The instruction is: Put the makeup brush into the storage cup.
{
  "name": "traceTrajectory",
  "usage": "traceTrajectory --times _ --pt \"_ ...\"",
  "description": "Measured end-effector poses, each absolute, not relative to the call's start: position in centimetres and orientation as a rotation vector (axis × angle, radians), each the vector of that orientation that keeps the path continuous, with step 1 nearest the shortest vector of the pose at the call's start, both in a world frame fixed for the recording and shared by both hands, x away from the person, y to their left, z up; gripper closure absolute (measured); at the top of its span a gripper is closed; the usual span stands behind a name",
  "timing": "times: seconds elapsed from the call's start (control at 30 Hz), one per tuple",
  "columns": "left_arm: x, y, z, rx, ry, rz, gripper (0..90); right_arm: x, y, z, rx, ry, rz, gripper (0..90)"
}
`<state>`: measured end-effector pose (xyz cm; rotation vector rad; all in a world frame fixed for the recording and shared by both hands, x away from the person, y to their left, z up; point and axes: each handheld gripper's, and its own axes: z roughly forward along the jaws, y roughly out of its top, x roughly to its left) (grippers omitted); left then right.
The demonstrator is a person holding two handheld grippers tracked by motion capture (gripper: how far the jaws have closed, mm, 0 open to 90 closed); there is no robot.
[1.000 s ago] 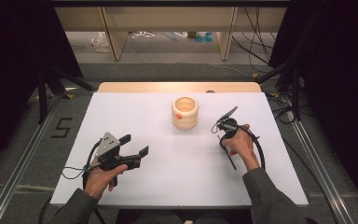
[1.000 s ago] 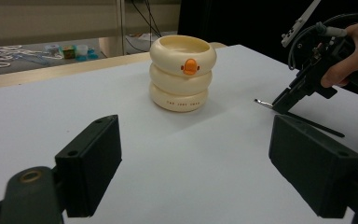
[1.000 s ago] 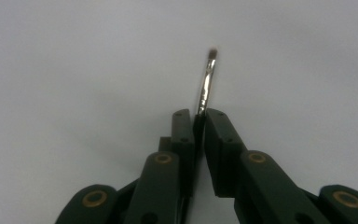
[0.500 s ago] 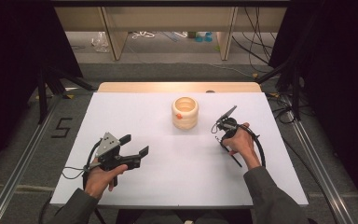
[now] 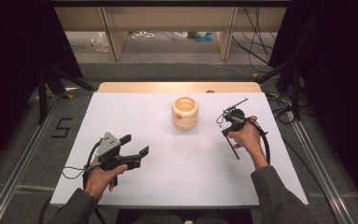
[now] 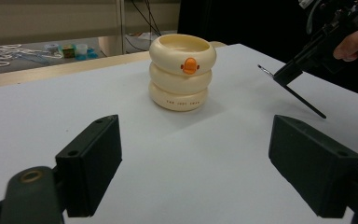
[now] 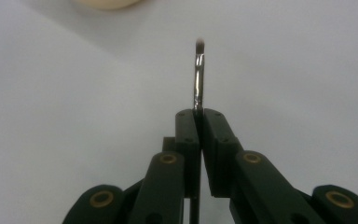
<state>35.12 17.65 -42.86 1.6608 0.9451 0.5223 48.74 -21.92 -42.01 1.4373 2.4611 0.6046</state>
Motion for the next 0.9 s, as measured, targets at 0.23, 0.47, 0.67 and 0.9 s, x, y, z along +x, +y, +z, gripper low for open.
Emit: traceTrajectory --times 0.23,0.47,0.67,0.9 --pt "35.1 17.7 -42.9 1.658 0.948 0.522 16.6 48.6 -22.3 -41.1 1.355 2.384 0.801 85.7" --pt "35.2 17.6 -42.8 1.657 0.947 0.521 16.6 48.6 -22.3 -39.7 1.279 2.268 0.930 85.7" --pt "35.2 17.7 -42.8 1.660 0.951 0.524 16.7 48.6 -22.2 -38.6 1.265 2.201 1.021 85.7" --pt "35.2 17.7 -42.8 1.658 0.954 0.522 16.7 49.0 -21.9 -37.6 1.225 2.121 1.130 85.7"
